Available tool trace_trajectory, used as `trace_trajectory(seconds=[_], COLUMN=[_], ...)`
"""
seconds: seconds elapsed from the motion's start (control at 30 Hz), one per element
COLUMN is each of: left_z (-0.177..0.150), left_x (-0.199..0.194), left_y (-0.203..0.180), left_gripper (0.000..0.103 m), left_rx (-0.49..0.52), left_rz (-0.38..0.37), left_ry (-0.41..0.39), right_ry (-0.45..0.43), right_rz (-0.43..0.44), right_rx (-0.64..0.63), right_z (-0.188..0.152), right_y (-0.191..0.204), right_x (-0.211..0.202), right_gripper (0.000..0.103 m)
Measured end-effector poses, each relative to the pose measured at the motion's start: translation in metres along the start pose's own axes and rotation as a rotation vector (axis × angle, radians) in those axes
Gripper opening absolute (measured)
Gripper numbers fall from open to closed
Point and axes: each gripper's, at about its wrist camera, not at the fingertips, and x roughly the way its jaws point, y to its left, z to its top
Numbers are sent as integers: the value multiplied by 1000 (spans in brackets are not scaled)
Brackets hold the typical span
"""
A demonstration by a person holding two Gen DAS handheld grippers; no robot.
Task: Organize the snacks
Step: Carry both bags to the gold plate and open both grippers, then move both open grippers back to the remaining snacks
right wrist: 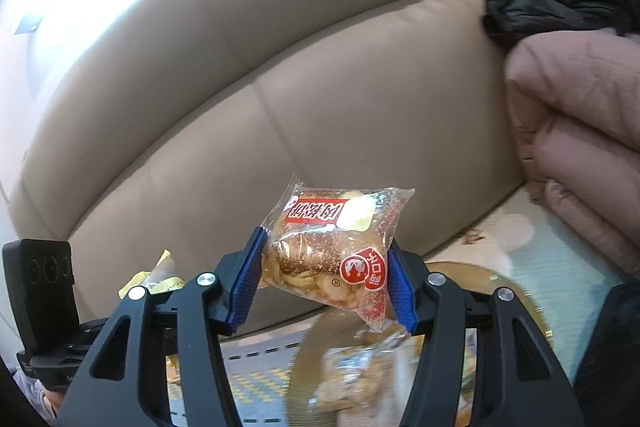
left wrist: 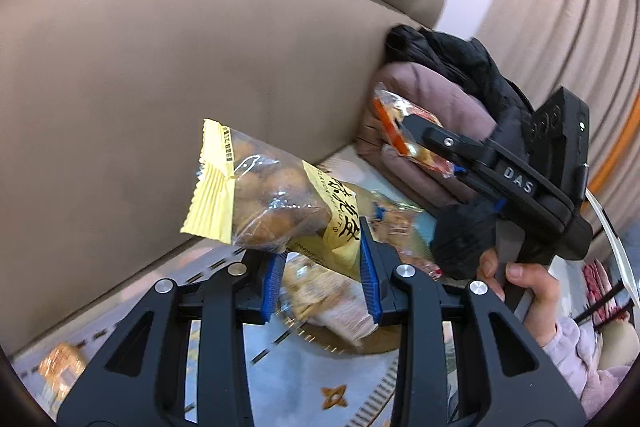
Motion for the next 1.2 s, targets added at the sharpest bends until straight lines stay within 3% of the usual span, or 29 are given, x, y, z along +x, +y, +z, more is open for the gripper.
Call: trace_trajectory(seconds=[0.1,0.27,0.37,0.4,0.43,0.47,0.5,0.6,0.8,1.2], left_z=[9,19,21,22,22,21,19,16,5,5], left_x=[22,60,80,84,96,100,104,106,99,76], left_y=[-10,-12,-19,-19,-19,-17,-11,4,32,30], left_gripper=[33,33,34,40,72,95,98,100,100,100], left_rx=[24,-32,-1,6,9,5,-10,-51,-77,15], left_rz=[-45,-151,-143,-137,-106,-72,3,12,107,236], left_ry=[28,95,117,130,167,193,201,218,203,161], right_ry=[16,46,89,98,97,91,90,100,94,87], right_rz=[-33,-71,-98,-119,-145,-147,-133,-127,-118,-75], right_rx=[18,68,79,87,108,125,147,174,156,88], right_z=[0,-3,-4,-4,-6,-7,-8,-8,-5,1], right_y=[-13,-38,-45,-49,-53,-56,-60,-64,-53,-13], right_x=[5,16,28,32,33,32,32,34,33,27], right_gripper=[55,55,64,83,96,96,96,96,96,96])
